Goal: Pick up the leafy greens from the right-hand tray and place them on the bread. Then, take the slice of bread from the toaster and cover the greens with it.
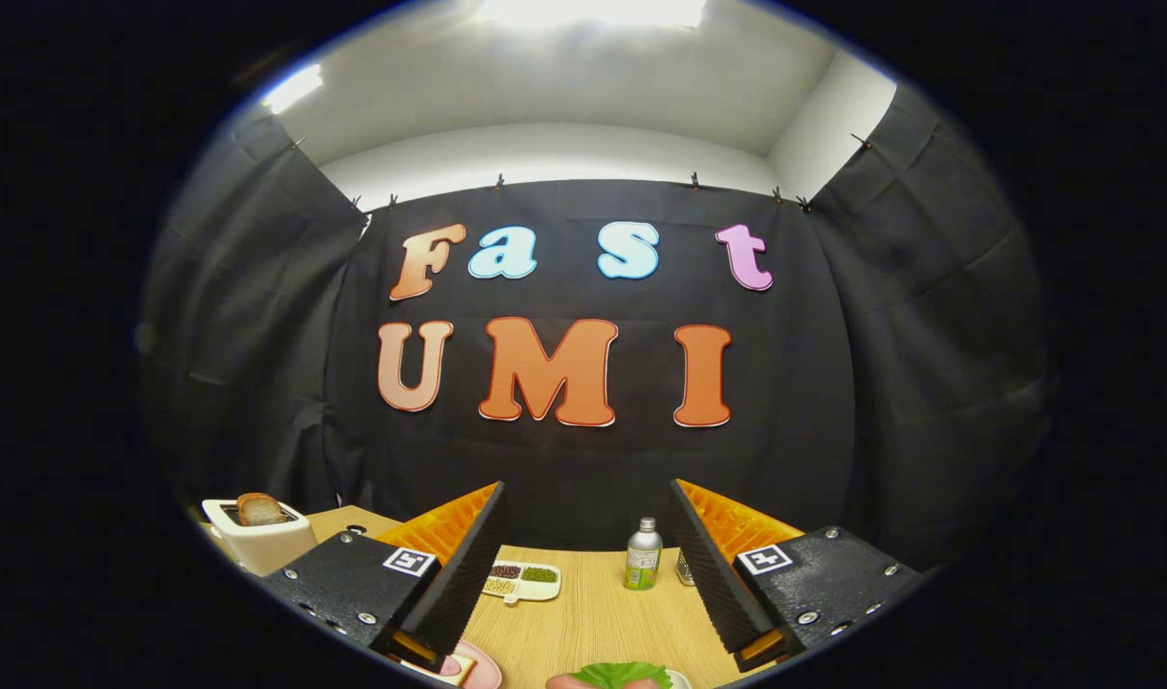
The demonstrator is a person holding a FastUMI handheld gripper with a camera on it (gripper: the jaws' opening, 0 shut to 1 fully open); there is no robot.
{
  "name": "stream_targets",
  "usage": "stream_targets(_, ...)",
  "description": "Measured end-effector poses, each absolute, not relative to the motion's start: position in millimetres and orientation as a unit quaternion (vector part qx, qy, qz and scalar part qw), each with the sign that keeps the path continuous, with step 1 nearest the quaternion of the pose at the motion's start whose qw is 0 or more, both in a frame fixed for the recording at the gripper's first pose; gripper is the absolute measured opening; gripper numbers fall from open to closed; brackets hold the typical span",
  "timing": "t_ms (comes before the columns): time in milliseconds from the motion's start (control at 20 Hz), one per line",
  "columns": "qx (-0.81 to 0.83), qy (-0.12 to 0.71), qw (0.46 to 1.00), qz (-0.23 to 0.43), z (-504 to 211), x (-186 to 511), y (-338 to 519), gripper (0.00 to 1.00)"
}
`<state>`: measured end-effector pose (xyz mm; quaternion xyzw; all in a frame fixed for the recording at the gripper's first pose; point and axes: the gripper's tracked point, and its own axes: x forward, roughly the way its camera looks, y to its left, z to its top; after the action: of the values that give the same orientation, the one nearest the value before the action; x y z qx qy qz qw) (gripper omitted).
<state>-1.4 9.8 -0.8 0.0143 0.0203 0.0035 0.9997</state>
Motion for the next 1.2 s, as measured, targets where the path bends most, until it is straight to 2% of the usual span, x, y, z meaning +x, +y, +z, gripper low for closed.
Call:
stream_targets(300,0.021,0.081,0.996,0.009,-28.1,-2.4,1.9,0.99)
stream_targets(600,0.05,0.202,0.977,0.051,-83.7,-16.1,9.6,0.99)
stream_targets(1200,0.025,0.402,0.912,0.073,-190.5,-54.1,2.8,0.99)
